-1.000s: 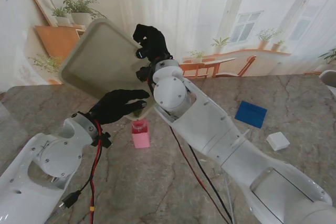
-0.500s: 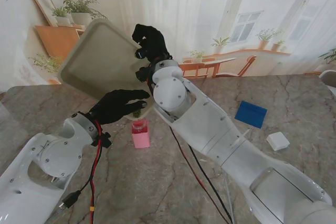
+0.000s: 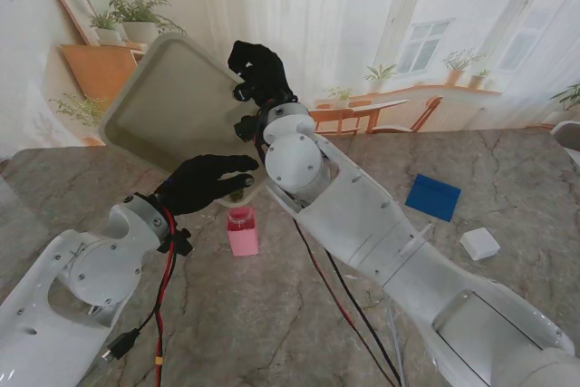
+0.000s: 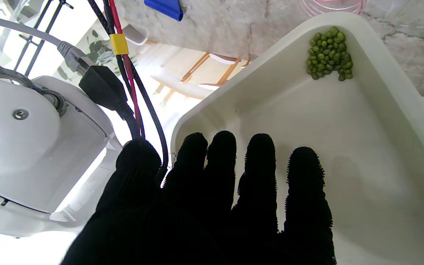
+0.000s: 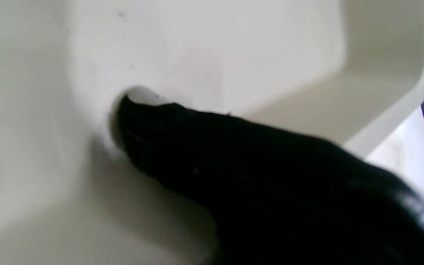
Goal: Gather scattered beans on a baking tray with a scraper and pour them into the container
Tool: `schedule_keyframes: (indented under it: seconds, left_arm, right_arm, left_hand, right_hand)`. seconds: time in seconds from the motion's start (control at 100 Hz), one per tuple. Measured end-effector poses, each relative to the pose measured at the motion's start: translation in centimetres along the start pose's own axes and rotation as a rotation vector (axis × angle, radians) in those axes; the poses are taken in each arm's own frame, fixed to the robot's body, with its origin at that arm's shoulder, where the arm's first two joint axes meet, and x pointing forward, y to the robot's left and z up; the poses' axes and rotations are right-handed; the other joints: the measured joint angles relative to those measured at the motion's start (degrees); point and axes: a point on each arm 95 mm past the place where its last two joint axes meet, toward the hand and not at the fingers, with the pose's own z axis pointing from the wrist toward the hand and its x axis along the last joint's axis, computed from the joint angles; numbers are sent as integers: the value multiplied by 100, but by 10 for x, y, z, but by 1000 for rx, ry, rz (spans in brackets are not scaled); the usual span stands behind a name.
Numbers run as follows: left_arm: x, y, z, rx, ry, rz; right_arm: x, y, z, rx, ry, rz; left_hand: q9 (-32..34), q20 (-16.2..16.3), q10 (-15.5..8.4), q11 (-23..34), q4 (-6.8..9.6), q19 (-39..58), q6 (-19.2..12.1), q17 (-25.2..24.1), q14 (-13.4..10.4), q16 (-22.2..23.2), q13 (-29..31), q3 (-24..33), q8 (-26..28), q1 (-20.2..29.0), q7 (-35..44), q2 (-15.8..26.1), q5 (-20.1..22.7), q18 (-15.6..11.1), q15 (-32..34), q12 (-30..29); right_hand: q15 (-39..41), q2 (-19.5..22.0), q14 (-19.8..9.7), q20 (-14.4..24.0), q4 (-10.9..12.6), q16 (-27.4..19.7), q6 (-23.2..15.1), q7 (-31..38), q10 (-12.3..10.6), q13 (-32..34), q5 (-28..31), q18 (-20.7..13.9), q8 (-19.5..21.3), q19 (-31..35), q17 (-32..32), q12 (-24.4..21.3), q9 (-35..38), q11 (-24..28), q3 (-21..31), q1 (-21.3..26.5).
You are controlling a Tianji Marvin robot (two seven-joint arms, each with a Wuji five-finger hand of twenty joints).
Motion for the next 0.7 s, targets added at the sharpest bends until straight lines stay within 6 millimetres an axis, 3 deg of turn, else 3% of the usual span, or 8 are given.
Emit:
schedule_keyframes:
  seconds: [0.7]
  left_arm:
    - [0, 0, -1, 1, -4, -1]
  right_arm:
    - [1, -1, -3, -2, 17, -2]
  left_hand:
    - [0, 0, 0, 0, 0, 0, 0, 0, 0, 0, 0, 0, 0, 0, 0, 0, 0, 0, 0, 0]
  right_hand:
    - [0, -2, -2, 0, 0, 0, -2, 0, -3, 0, 0, 0, 0, 0, 0, 6, 0, 0, 0, 0]
